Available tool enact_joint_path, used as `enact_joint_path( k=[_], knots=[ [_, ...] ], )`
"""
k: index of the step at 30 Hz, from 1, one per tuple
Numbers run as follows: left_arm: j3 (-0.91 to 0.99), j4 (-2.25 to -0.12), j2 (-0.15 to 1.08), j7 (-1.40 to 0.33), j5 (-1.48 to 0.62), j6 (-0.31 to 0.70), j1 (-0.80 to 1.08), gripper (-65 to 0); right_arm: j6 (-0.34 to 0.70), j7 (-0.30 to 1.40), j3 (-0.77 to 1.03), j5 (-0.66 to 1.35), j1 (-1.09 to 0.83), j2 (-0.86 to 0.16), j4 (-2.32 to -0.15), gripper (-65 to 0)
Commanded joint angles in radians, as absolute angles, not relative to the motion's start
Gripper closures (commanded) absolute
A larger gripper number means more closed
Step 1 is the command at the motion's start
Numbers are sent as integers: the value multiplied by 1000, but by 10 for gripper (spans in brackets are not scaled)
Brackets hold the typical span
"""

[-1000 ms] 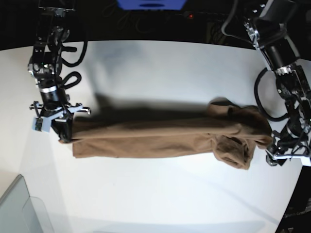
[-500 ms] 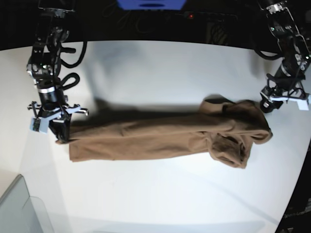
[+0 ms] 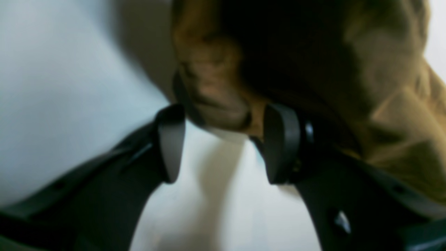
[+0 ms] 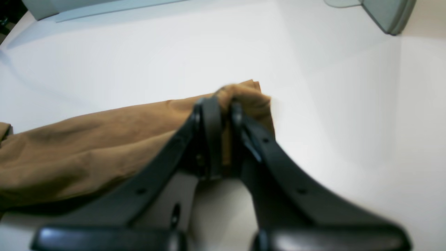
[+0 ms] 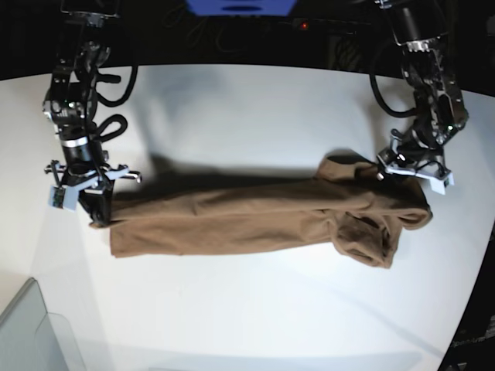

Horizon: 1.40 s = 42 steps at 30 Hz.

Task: Layout the t-shirt on the table in an organized manner, then fold the t-shirt properly
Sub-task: 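Shift the left gripper grasp along the shirt edge, holding with right, then lift the shirt high with both grippers and swing it flat onto table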

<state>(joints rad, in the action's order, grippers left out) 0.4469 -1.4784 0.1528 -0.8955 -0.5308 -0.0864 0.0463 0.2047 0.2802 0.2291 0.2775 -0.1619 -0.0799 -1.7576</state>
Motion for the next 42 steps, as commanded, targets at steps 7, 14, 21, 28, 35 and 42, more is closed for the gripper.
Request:
enact_joint_path(
  k=[7, 14, 21, 28, 35, 42],
  knots=[
    [446, -1395, 148, -885, -470, -85, -19, -332, 206, 251, 236, 286, -162, -87, -1776, 0],
    [429, -1392, 150, -797, -470, -85, -10, 0, 206, 248, 236, 286, -162, -91, -1776, 0],
    [407, -1595, 160, -843, -472, -87, 71, 0, 206, 245, 236, 286, -165, -91, -1784, 0],
    [424, -1896, 211, -900, -476, -87, 137, 0, 208, 245, 237, 286, -202, -93, -1840, 0],
    [541, -1948, 213, -961, -519, -87, 127, 0, 208, 251, 236, 286, -211, -93, -1876, 0],
    [545, -1939, 274, -964, -644, -87, 4, 0, 209, 254, 226, 285, -124, -124, -1853, 0]
  ],
)
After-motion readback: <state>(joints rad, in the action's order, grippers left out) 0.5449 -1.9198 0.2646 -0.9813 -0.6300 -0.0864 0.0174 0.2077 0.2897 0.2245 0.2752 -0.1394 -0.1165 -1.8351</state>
